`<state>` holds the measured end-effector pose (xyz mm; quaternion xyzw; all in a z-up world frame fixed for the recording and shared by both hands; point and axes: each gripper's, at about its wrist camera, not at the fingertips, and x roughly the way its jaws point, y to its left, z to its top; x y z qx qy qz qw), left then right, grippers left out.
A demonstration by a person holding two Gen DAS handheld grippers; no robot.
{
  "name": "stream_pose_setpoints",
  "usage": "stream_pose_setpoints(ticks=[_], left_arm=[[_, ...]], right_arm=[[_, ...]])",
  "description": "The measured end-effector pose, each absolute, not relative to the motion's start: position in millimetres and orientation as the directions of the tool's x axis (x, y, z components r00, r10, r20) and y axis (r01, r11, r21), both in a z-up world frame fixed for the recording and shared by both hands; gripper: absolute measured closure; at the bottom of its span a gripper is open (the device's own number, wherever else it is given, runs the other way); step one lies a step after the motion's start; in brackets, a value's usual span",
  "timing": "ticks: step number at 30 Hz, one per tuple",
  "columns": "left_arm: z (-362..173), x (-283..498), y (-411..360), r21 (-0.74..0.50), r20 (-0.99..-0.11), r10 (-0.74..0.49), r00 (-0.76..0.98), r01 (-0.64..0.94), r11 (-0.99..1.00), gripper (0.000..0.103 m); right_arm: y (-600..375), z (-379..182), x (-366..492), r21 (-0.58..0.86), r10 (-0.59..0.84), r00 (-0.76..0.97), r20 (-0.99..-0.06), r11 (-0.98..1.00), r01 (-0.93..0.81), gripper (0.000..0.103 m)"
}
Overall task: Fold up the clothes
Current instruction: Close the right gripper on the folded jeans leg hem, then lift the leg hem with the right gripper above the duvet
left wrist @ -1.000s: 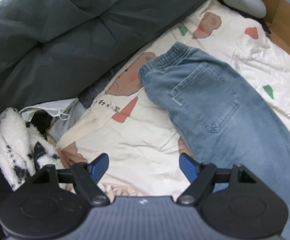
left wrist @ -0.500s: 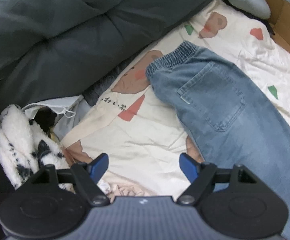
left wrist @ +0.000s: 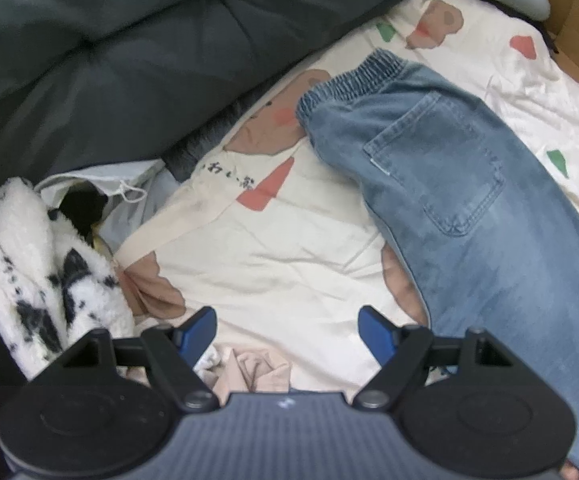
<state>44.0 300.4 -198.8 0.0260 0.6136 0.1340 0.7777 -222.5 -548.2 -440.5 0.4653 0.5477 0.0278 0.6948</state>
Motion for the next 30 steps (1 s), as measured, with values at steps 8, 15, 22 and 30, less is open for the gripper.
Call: stream_pose_setpoints(ticks=[8, 15, 22, 30], left_arm=[[-220.1, 45.9, 288.4, 0.202, -0.956, 0.225, 0.187, -0.133, 0.970, 0.023], [-225.6, 57.1, 270.3, 0.178, -0.961, 0.197, 0.193, -0.112, 0.978, 0.023], [-223.3, 65.6, 257.7, 0.160, -0.964, 0.176, 0.201, -0.093, 0.983, 0.023], [-220.5, 71.2, 258.1, 0.155, -0.963, 0.172, 0.207, -0.096, 0.983, 0.023]], right_arm=[[-554.9, -387.7, -232.5, 0.708, 0.547, 0.451, -0.705, 0.577, 0.407, 0.099], [-549.3, -316.2, -216.9, 0.734, 0.558, 0.493, -0.668, 0.605, 0.309, 0.099], [-544.6, -248.8, -195.6, 0.721, 0.555, 0.519, -0.650, 0.665, 0.193, 0.099], [-555.8, -184.7, -176.2, 0.703, 0.530, 0.575, -0.623, 0.701, 0.115, 0.099]])
